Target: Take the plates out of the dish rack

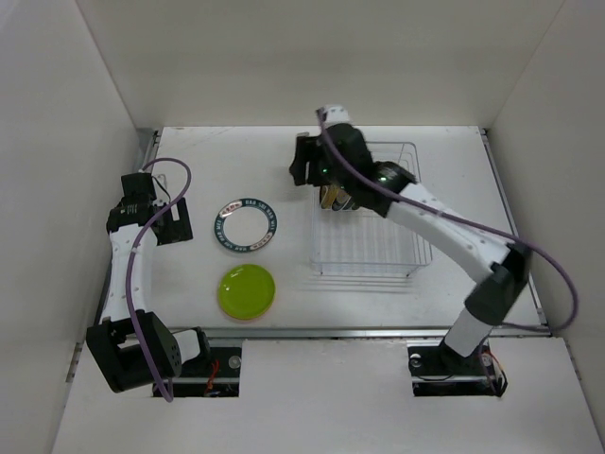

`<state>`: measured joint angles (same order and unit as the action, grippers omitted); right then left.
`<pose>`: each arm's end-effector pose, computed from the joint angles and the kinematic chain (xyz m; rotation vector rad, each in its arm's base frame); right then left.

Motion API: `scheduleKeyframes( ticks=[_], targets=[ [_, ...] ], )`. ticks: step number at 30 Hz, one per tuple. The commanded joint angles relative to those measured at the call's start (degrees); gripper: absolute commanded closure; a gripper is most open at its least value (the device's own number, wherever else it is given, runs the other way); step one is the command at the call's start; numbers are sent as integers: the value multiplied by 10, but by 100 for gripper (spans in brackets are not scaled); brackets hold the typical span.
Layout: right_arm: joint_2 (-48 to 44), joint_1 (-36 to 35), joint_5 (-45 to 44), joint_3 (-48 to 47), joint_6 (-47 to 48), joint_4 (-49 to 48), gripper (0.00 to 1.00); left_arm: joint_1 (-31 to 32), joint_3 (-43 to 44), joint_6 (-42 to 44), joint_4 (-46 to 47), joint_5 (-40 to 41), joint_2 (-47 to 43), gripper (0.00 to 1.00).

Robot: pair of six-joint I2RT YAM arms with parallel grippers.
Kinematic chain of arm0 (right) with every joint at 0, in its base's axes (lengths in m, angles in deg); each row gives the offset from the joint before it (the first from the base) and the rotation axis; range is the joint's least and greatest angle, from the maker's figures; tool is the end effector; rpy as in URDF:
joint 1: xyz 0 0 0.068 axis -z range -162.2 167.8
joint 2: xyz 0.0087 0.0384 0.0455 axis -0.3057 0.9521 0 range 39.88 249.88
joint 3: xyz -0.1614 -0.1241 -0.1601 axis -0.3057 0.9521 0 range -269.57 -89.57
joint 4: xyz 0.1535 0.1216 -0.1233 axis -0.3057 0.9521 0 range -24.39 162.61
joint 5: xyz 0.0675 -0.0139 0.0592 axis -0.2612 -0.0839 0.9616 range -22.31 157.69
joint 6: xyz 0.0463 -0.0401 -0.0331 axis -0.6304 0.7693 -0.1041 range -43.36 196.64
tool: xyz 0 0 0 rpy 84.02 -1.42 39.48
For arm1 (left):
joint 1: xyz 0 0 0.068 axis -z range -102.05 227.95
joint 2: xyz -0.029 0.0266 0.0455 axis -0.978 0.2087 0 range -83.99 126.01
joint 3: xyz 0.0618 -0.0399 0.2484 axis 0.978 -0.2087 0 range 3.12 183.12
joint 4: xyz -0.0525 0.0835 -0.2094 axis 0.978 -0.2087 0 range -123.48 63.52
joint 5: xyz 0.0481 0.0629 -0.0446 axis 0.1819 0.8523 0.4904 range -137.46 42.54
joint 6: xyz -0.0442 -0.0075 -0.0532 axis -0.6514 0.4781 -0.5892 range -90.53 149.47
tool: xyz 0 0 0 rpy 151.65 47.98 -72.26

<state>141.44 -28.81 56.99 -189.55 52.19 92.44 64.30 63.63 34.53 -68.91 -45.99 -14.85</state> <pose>0.2811 0.2822 0.3505 -0.2890 2.0872 0.5684 0.2254 0.0562 0.2728 -0.1962 2.4617 0.1734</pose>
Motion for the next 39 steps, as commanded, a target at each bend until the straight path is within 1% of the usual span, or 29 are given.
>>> scheduleKeyframes(
  ticks=[1,2,3,6,8,9,11,12,13,15,16,18,21,22,24,28,30,36,38,39],
  targets=[
    [-96,20,-203,15,0,55,34,-5,2,7,-5,-16,-16,11],
    [-107,38,-247,25,-5,65,34,-5,2,7,-5,-16,-16,11],
    [-123,49,-257,40,-5,77,34,-5,2,7,-5,-16,-16,11],
    [-129,102,-284,58,-10,99,37,-5,2,7,-5,-16,-16,11],
    [-104,128,-289,59,-29,129,42,-5,2,12,-5,-16,-16,11],
    [-95,154,-282,59,-29,129,42,-5,2,12,-5,-16,-11,11],
    [-74,175,-261,65,-42,126,43,-5,2,12,-5,-21,-11,11],
    [-69,193,-225,79,-42,102,43,-5,2,12,-5,-21,-11,11],
    [-69,201,-206,86,-42,102,43,-5,2,12,-5,-21,-11,11],
    [-52,213,-171,98,-35,63,47,-5,2,12,-5,-21,-6,11],
    [-46,218,-142,98,-30,52,47,-5,2,12,-5,-21,-6,11],
    [-24,218,-119,104,-20,27,47,-5,2,12,-5,-21,-6,11],
    [13,218,-119,87,-20,34,48,-5,2,12,-5,-21,-6,11],
    [22,218,-119,81,-20,34,51,-5,2,12,-5,-21,-6,11],
    [42,218,-119,76,-20,34,52,-5,2,12,-5,-21,-6,11],
    [50,218,-138,82,-32,39,53,-5,2,12,-5,-21,-1,11],
    [37,218,-163,91,-39,45,53,-5,-3,12,-5,-21,-1,11],
    [-63,218,-223,120,-53,45,53,-5,-3,12,-5,-21,-1,11],
    [-98,218,-217,127,-53,27,53,-5,-3,12,-5,-21,-1,11],
    [-107,218,-200,137,-26,16,53,-5,-3,12,-5,-21,-1,11]
  ],
)
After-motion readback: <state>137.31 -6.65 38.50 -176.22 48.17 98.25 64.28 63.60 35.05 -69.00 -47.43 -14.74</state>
